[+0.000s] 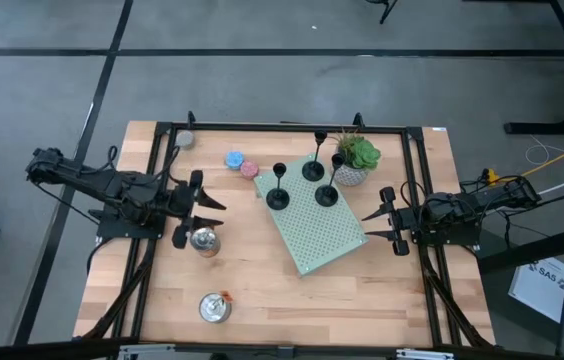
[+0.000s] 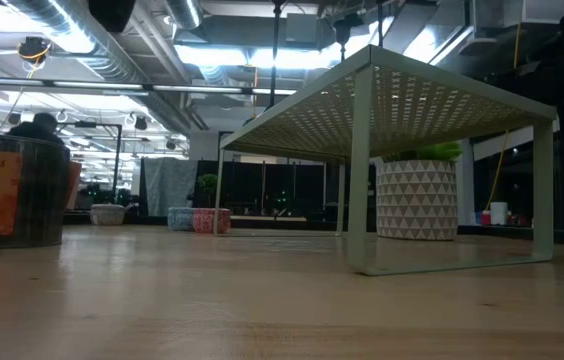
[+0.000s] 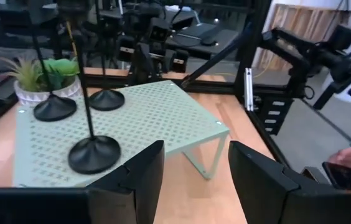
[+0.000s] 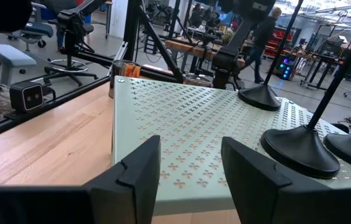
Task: Pick & Place candle stick holders
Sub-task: Put the black candle holder on the shelf aligned with the other candle holders
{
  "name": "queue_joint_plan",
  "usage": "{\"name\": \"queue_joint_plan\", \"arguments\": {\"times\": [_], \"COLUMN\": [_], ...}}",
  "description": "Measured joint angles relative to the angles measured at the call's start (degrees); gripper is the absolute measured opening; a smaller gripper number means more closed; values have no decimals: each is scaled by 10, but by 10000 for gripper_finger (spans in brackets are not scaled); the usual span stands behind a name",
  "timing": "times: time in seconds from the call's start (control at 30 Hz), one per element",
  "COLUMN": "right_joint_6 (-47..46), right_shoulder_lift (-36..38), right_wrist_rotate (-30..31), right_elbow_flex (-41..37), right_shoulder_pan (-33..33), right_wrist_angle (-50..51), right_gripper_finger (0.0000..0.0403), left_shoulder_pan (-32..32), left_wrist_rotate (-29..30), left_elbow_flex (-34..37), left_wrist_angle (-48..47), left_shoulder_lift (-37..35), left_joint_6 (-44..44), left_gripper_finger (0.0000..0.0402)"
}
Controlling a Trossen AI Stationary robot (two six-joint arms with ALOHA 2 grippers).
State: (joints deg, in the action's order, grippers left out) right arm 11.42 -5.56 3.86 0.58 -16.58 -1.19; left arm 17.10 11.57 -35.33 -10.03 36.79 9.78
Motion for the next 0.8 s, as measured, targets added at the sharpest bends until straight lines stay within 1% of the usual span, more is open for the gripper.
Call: {"name": "queue_joint_plan", "arguments": {"times": [0.23,0.57,0.8], "right_joint_6": [0,0,0], "right_shoulder_lift": [0,0,0], "right_wrist_rotate": [0,0,0], "right_elbow_flex": [0,0,0], "right_shoulder_pan": [0,0,0], "right_wrist_angle": [0,0,0], "right_gripper_finger": [171,171,171], "left_shoulder_pan": [12,12,12], "left_wrist_rotate": [0,0,10], "left_elbow_flex": [13,13,13], "left_wrist_angle": [0,0,11], "left_shoulder_lift": [6,35,74], "left_joint_6": [1,-36,-114], "left_gripper_finger": [171,173,175]}}
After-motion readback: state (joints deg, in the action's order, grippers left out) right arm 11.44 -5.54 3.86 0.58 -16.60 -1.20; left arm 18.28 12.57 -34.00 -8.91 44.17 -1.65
